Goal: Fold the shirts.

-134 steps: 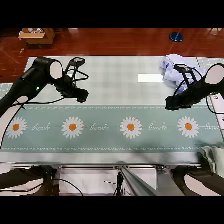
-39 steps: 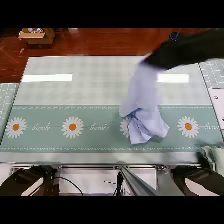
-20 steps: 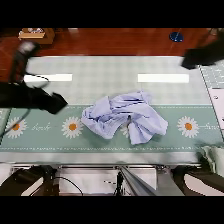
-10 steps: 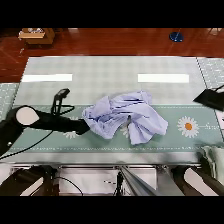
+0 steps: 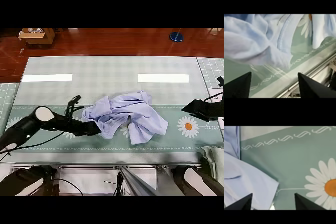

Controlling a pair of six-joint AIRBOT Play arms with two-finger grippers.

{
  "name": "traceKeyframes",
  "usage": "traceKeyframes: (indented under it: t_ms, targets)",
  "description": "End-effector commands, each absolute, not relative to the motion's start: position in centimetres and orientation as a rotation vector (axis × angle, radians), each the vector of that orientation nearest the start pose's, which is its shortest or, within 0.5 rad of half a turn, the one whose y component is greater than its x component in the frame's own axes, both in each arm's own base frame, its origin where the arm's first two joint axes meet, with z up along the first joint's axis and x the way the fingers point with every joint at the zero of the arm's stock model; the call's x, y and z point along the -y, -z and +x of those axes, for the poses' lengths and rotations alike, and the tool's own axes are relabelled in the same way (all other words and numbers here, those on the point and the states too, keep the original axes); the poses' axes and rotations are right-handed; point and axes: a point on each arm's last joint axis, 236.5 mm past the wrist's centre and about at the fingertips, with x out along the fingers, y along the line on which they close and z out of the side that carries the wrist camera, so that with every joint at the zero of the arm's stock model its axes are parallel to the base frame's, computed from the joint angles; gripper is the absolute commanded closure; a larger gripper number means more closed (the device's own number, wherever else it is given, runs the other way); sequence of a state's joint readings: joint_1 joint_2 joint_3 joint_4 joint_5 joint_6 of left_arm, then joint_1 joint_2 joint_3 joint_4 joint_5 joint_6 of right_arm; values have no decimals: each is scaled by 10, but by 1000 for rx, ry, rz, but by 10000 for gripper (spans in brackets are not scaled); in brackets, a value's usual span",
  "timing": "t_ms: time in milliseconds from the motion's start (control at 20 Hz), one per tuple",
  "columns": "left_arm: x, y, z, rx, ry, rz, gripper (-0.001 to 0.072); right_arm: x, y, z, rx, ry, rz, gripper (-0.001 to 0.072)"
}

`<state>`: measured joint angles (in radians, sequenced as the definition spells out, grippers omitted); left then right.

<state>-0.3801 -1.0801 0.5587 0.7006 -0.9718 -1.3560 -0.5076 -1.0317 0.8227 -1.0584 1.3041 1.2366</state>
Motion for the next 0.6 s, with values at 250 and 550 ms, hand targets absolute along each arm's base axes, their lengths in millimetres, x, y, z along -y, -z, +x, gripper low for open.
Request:
traceKeyframes:
  t_ms: [250, 550]
  targets:
    - [279, 80, 208, -1564, 656, -464, 382, 19, 1, 271, -1330, -156, 562, 128]
    - [281, 73, 193, -1602, 749, -412, 686, 20, 35, 241, -1438, -116, 554, 128]
